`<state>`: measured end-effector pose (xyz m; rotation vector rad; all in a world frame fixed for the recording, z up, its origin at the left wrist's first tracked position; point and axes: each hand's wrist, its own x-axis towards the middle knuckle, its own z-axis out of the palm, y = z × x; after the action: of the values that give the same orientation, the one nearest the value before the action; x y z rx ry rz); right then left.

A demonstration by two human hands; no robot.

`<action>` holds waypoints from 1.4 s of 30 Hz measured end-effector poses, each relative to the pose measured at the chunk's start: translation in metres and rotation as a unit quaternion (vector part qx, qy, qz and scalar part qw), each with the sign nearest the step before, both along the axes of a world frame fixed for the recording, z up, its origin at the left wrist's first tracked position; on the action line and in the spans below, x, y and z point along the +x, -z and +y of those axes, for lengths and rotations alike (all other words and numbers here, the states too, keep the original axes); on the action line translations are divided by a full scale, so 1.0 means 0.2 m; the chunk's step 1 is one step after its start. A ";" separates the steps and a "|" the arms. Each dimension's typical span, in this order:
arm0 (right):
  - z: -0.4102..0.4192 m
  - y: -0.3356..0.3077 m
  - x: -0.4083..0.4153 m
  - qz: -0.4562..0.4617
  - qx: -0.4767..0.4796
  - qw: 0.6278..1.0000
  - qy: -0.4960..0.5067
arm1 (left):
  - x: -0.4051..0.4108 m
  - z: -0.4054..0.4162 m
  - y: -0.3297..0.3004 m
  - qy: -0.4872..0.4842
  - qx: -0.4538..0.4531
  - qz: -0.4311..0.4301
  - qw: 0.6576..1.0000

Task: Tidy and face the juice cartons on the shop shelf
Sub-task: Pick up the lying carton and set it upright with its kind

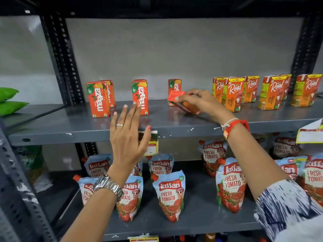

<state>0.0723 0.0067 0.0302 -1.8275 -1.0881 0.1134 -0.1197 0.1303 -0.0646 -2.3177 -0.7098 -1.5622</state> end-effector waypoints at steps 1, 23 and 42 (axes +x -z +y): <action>0.00 -0.01 0.00 0.052 0.020 0.998 -0.016 | 0.00 0.00 0.00 -0.002 -0.001 -0.002 1.000; -0.09 -0.10 0.04 0.434 0.051 0.882 -0.177 | 0.03 0.00 0.00 -0.027 -0.002 -0.020 0.999; 0.03 -0.11 0.08 0.368 0.082 0.919 -0.117 | 0.02 -0.01 0.00 -0.033 -0.013 -0.005 0.999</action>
<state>0.0879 0.0127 0.0525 -1.3098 -0.7313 0.7647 -0.1156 0.1282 -0.0645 -2.2807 -0.8060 -1.5464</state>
